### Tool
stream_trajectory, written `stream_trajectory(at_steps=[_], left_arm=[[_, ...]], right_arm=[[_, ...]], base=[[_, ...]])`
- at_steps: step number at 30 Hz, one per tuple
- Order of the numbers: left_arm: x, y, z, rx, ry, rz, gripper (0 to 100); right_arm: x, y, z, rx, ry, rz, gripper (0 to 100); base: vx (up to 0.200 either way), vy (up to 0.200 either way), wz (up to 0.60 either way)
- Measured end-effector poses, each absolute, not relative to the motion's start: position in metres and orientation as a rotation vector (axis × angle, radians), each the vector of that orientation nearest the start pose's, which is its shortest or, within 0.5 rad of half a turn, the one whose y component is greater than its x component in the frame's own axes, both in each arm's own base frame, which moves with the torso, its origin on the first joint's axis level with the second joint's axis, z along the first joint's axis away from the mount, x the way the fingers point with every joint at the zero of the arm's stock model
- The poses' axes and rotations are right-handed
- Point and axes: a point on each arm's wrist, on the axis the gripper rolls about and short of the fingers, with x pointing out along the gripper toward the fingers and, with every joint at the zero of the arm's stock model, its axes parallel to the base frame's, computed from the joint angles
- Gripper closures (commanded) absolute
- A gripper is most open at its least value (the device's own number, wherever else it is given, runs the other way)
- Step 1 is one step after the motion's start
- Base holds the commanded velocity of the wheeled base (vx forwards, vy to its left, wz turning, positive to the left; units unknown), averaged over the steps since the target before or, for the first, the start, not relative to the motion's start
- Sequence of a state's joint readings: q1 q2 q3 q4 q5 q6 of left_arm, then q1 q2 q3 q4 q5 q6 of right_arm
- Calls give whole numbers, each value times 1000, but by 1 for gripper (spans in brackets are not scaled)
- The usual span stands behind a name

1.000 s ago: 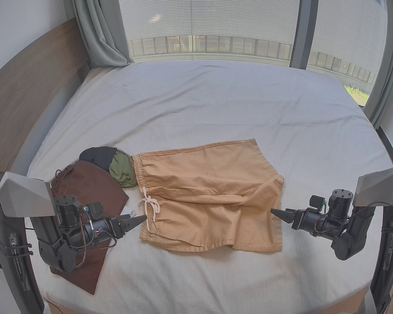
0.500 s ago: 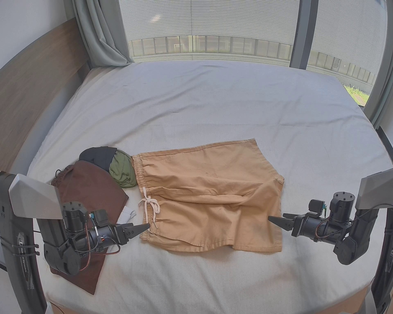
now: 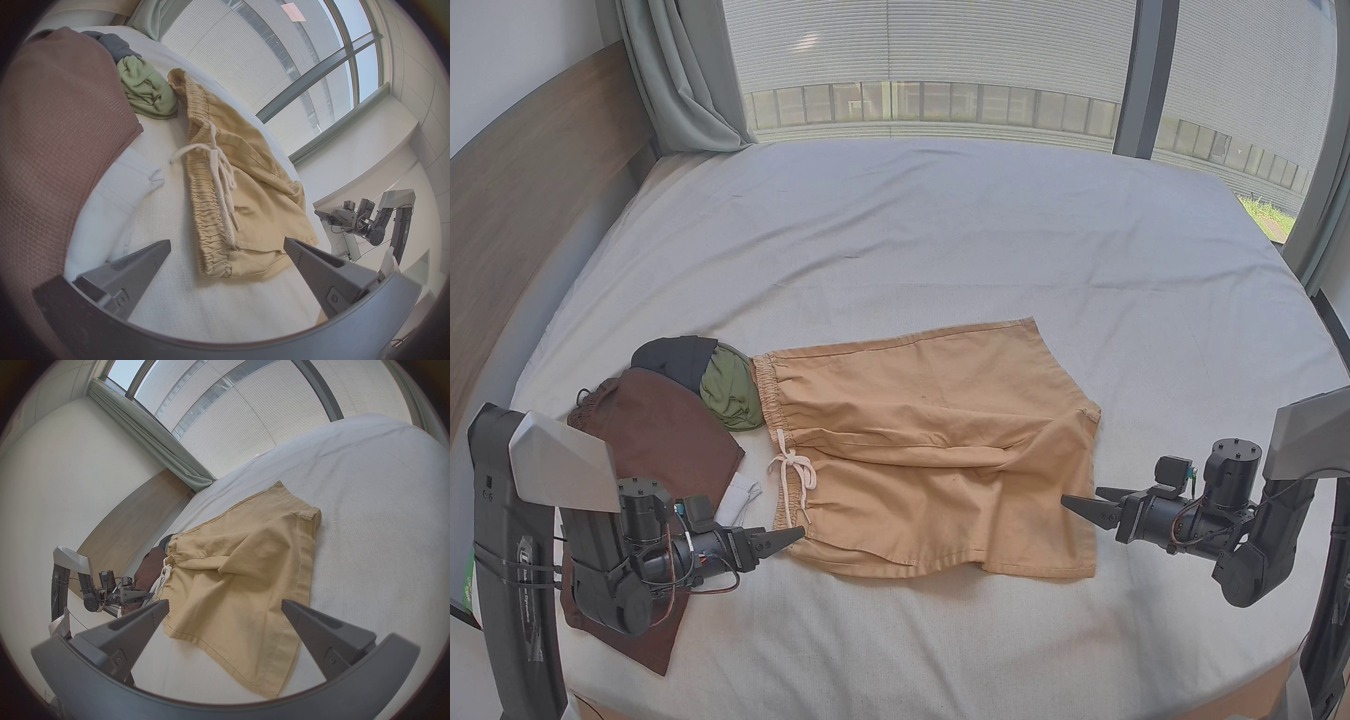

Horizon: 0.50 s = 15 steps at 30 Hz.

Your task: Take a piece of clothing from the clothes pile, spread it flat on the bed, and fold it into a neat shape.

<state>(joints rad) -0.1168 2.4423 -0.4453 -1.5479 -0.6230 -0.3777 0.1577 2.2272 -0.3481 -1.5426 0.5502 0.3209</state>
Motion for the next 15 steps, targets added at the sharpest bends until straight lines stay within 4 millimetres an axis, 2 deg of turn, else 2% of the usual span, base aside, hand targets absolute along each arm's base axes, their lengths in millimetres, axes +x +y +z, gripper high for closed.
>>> stream_trajectory(at_steps=[7,15], left_arm=[[313,-55,-49,-488,603,-632,0],[317,-59,-50,-507,600,-615,0]], right_arm=[[290,58,16,370,445,642,0],[290,58,15,370,447,641,0]], base=[[0,0,0],[0,0,0]])
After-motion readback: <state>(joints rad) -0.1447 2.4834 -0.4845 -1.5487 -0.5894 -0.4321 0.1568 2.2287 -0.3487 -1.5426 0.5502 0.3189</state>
